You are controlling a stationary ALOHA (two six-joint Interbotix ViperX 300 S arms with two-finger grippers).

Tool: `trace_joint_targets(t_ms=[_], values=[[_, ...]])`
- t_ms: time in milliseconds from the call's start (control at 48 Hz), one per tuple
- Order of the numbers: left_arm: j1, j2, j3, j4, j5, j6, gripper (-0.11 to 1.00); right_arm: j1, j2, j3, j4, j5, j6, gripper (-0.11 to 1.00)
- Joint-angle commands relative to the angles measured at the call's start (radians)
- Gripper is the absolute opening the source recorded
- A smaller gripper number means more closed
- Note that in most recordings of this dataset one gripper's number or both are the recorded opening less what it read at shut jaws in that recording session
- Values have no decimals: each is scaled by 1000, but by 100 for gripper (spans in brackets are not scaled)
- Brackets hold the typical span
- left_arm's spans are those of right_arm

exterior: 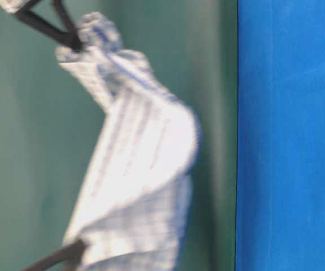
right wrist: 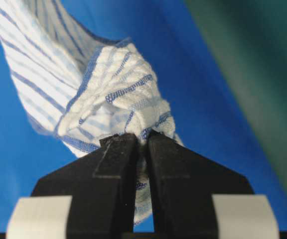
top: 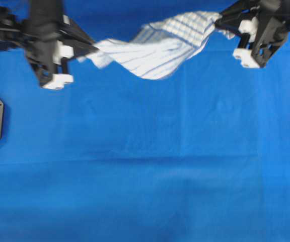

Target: Lift the towel with both arms.

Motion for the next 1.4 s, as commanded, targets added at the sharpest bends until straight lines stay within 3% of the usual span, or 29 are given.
trace_joint_targets(t_ms=[0, 417, 1022, 1126, 1272, 1334, 1376], values=[[5, -58, -43, 0, 23, -2, 2, 0, -23, -63, -3, 9, -3, 8], [8, -170, -118, 0, 149, -2, 2, 0, -52, -172, -5, 23, -17, 8], [8, -150, -124, 0, 144, 3, 4, 5, -40, -178, -3, 31, -26, 8], [8, -158, -121, 0, 133, 2, 26, 3, -38, -176, -3, 35, -28, 12], [8, -169, -117, -2, 127, 3, 72, 3, -37, -173, -6, 48, -28, 56], [8, -172, -117, 0, 127, 3, 86, 3, -37, -172, -6, 61, -26, 67], [8, -173, -115, 0, 127, 2, 91, 3, -37, -170, -8, 67, -23, 68]])
